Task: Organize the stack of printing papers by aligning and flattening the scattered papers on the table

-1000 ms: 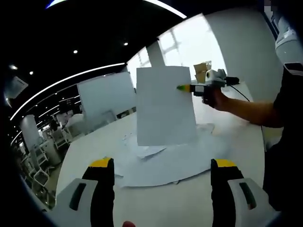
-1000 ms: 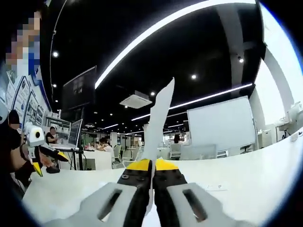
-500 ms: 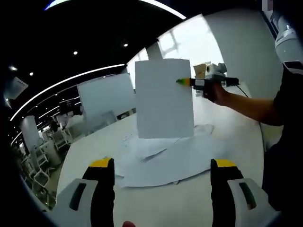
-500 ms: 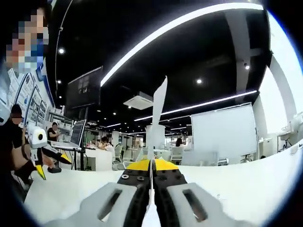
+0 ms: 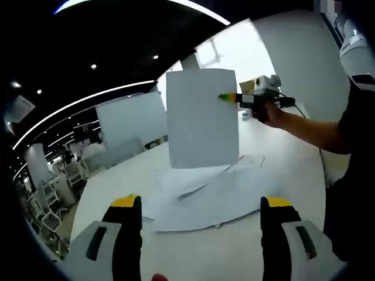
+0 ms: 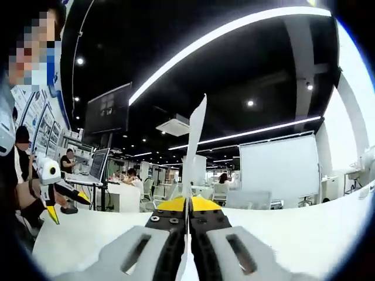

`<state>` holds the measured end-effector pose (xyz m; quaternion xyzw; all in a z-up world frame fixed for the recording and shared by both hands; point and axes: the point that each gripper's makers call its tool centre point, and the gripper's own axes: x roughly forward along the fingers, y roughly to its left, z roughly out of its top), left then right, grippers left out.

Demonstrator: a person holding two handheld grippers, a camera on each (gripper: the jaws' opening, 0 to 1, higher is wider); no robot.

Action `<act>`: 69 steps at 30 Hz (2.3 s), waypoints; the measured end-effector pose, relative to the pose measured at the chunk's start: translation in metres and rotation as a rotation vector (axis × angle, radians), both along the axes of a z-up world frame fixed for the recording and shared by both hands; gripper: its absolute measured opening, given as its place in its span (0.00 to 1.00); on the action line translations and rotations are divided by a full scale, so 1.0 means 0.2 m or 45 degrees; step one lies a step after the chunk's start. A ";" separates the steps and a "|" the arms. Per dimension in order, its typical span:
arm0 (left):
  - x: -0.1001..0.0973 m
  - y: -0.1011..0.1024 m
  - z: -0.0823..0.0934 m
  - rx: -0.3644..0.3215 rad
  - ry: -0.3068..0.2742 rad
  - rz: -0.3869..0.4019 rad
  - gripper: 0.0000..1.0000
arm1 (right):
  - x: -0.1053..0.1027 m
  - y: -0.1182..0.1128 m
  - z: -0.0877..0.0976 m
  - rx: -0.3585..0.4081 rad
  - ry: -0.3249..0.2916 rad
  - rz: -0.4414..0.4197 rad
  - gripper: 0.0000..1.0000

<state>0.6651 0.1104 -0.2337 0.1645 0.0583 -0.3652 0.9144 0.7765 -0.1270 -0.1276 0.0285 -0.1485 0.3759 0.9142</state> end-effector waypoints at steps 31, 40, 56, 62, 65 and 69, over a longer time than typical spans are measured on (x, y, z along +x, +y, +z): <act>0.02 0.02 0.06 -0.026 -0.031 0.013 0.85 | -0.14 0.14 0.07 -0.044 -0.030 0.133 0.00; 0.02 0.02 0.07 -0.024 -0.040 0.020 0.85 | -0.21 0.20 0.09 -0.067 -0.040 0.208 0.00; 0.02 0.03 0.08 -0.014 -0.044 0.021 0.85 | -0.24 0.25 0.07 -0.109 -0.041 0.250 0.00; 0.02 0.02 0.09 -0.015 -0.049 0.016 0.85 | -0.26 0.27 0.08 -0.115 -0.045 0.273 0.00; 0.02 0.02 0.09 -0.012 -0.050 0.017 0.85 | -0.27 0.28 0.08 -0.123 -0.048 0.285 0.00; 0.03 0.02 0.09 -0.013 -0.048 0.016 0.85 | -0.28 0.29 0.08 -0.134 -0.047 0.309 0.00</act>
